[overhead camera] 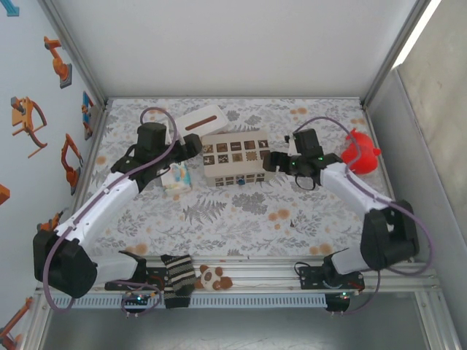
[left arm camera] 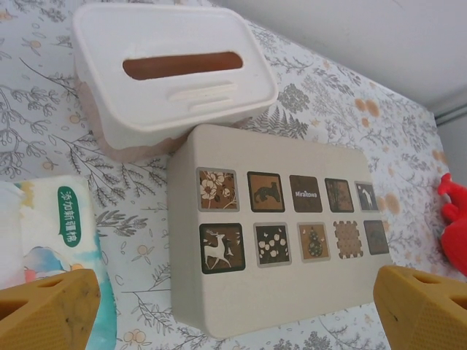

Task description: Unlock a padlock with a key

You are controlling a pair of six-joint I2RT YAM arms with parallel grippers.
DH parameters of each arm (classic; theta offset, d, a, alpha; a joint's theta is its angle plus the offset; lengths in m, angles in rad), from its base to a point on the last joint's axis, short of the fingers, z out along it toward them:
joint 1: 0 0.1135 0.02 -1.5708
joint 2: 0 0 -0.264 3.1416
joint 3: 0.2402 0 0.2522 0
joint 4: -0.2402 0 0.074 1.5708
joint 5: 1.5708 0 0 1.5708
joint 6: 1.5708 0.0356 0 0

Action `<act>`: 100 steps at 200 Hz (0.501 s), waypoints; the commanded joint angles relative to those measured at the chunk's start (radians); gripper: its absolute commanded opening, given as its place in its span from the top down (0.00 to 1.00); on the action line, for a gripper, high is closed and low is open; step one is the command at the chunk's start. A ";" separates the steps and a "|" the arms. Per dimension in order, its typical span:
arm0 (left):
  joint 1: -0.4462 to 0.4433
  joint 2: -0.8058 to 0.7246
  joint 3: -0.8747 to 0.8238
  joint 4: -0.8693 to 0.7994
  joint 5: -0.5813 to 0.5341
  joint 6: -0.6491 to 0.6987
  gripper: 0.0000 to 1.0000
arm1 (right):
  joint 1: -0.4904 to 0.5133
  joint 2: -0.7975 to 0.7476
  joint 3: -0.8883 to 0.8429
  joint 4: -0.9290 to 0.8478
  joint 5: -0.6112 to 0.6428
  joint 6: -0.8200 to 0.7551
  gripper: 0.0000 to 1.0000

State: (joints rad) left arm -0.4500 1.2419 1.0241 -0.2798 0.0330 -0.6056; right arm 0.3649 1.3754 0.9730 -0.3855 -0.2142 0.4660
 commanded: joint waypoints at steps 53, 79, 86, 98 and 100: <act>0.006 -0.087 -0.010 0.015 -0.073 0.121 0.04 | 0.069 -0.342 -0.207 -0.506 0.195 0.158 0.42; 0.005 -0.093 -0.019 0.009 -0.073 0.123 0.04 | 0.091 -0.310 -0.255 -0.501 0.197 0.179 0.48; 0.005 -0.095 -0.023 0.007 -0.074 0.124 0.04 | 0.101 -0.283 -0.258 -0.497 0.208 0.180 0.50; 0.006 -0.099 -0.030 -0.001 -0.080 0.124 0.04 | 0.118 -0.237 -0.257 -0.488 0.221 0.178 0.51; 0.005 -0.099 -0.031 -0.002 -0.081 0.123 0.04 | 0.121 -0.229 -0.257 -0.487 0.222 0.176 0.52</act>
State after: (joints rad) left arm -0.4500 1.1679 1.0145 -0.2771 -0.0311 -0.5106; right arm 0.4545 1.0851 0.7208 -0.8543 -0.0380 0.6094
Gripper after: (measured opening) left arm 0.961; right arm 0.496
